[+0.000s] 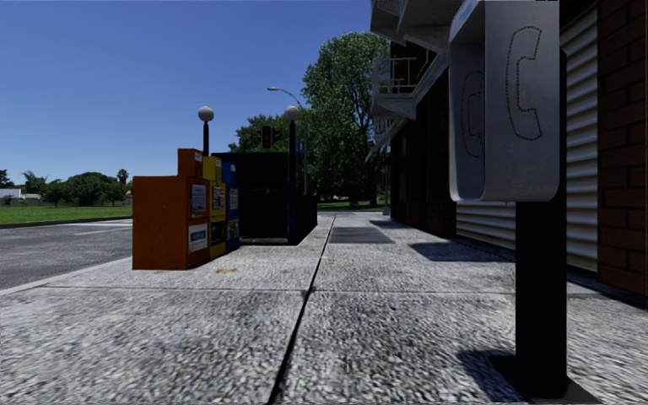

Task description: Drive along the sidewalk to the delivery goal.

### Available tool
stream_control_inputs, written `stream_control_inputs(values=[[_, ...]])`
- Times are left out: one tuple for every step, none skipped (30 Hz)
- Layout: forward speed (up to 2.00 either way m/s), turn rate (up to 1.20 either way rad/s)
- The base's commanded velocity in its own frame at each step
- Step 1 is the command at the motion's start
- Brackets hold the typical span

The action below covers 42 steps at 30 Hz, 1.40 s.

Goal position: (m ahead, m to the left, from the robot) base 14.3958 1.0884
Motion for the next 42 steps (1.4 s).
stream_control_inputs(values=[[2.00,0.00],[2.00,0.00],[2.00,0.00],[2.00,0.00],[2.00,0.00],[2.00,0.00],[2.00,0.00],[2.00,0.00],[2.00,0.00],[2.00,0.00],[2.00,0.00],[2.00,0.00],[2.00,0.00],[2.00,0.00],[2.00,0.00],[2.00,0.00],[2.00,0.00],[2.00,0.00],[2.00,0.00],[2.00,0.00],[2.00,0.00],[2.00,0.00],[2.00,0.00],[2.00,0.00],[2.00,0.00],[2.00,0.00],[2.00,0.00],[2.00,0.00],[2.00,-0.05],[2.00,-0.18],[2.00,-0.18],[2.00,-0.25],[2.00,-0.26],[2.00,-0.26],[2.00,-0.26],[2.00,-0.26],[2.00,-0.27],[2.00,-0.27],[2.00,-0.28],[2.00,-0.29],[2.00,-0.29],[2.00,-0.29]])
